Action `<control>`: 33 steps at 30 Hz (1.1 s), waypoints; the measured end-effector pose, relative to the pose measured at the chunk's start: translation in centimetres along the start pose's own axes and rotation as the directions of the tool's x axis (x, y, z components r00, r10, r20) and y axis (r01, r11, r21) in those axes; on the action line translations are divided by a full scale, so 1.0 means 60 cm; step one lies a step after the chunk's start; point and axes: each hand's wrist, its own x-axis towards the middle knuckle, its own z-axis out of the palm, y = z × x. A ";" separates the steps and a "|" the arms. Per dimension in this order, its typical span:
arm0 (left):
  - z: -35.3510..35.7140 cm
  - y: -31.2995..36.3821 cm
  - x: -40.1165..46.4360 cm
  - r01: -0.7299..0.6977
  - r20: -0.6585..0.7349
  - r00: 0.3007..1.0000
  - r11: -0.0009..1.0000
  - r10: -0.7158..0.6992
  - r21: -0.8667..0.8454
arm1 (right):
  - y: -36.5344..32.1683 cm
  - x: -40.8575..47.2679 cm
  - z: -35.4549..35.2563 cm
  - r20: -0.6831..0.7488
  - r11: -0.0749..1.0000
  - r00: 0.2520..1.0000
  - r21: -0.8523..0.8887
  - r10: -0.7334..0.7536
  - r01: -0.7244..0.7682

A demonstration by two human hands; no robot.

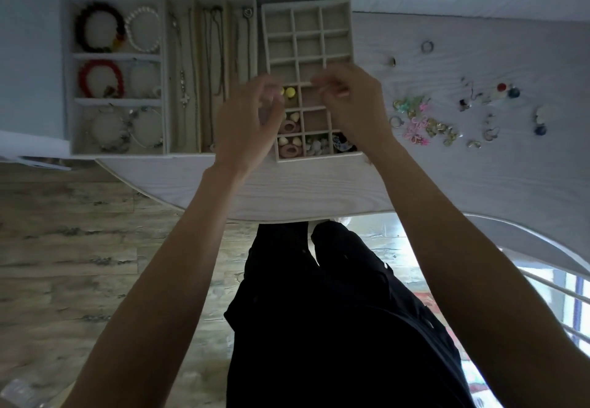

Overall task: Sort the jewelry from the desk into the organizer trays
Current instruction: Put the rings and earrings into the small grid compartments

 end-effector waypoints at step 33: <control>0.295 0.191 -0.014 -0.162 0.326 0.942 0.957 0.077 0.242 | 0.233 -0.124 -0.177 0.010 0.857 1.000 -0.514 -0.022 0.024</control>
